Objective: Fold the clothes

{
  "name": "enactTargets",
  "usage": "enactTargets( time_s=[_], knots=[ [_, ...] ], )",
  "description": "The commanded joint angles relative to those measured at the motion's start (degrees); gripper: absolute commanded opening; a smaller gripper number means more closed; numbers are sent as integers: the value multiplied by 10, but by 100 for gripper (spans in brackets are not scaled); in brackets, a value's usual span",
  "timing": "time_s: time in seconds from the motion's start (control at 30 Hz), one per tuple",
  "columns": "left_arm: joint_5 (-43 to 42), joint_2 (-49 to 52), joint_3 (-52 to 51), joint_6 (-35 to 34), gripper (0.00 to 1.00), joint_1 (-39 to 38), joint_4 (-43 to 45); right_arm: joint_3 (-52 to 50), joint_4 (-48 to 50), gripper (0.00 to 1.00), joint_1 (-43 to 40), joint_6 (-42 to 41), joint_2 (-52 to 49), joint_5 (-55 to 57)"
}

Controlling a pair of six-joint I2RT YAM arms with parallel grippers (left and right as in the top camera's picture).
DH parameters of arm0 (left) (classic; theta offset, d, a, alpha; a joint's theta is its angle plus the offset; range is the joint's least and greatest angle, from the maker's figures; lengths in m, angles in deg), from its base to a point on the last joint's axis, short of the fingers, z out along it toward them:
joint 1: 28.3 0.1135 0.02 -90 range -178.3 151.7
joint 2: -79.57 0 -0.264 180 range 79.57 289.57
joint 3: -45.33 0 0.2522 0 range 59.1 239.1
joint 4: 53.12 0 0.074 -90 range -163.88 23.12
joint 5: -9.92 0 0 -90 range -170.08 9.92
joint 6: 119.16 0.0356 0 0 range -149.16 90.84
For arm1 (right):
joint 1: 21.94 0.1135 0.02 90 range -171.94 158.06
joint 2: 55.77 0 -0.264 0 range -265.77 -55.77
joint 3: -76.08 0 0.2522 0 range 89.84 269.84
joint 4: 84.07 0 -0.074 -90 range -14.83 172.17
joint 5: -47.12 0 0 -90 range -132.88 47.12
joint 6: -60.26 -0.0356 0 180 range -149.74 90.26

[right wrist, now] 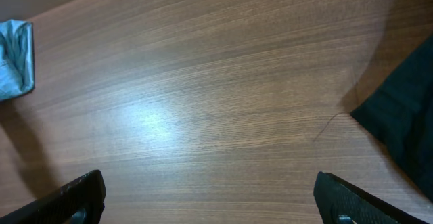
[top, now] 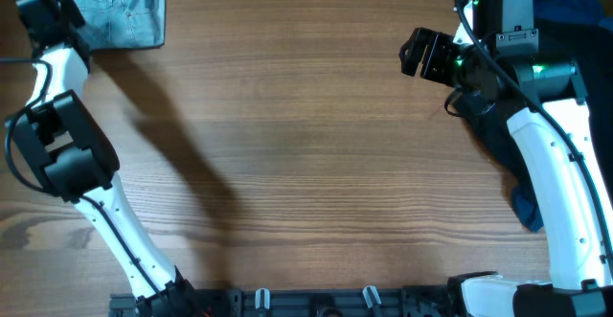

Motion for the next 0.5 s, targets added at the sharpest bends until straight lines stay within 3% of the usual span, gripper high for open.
enactTargets(
  time_s=[0.0,0.1,0.47],
  knots=[
    [-12,46,0,7,4,0,-18,6,3,100,0,-16,-1,-9],
    [-12,49,0,7,4,-1,-14,6,3,100,0,-20,-1,-10],
    [-12,-52,0,7,4,-16,188,6,-7,100,0,-52,0,-22]
  ],
)
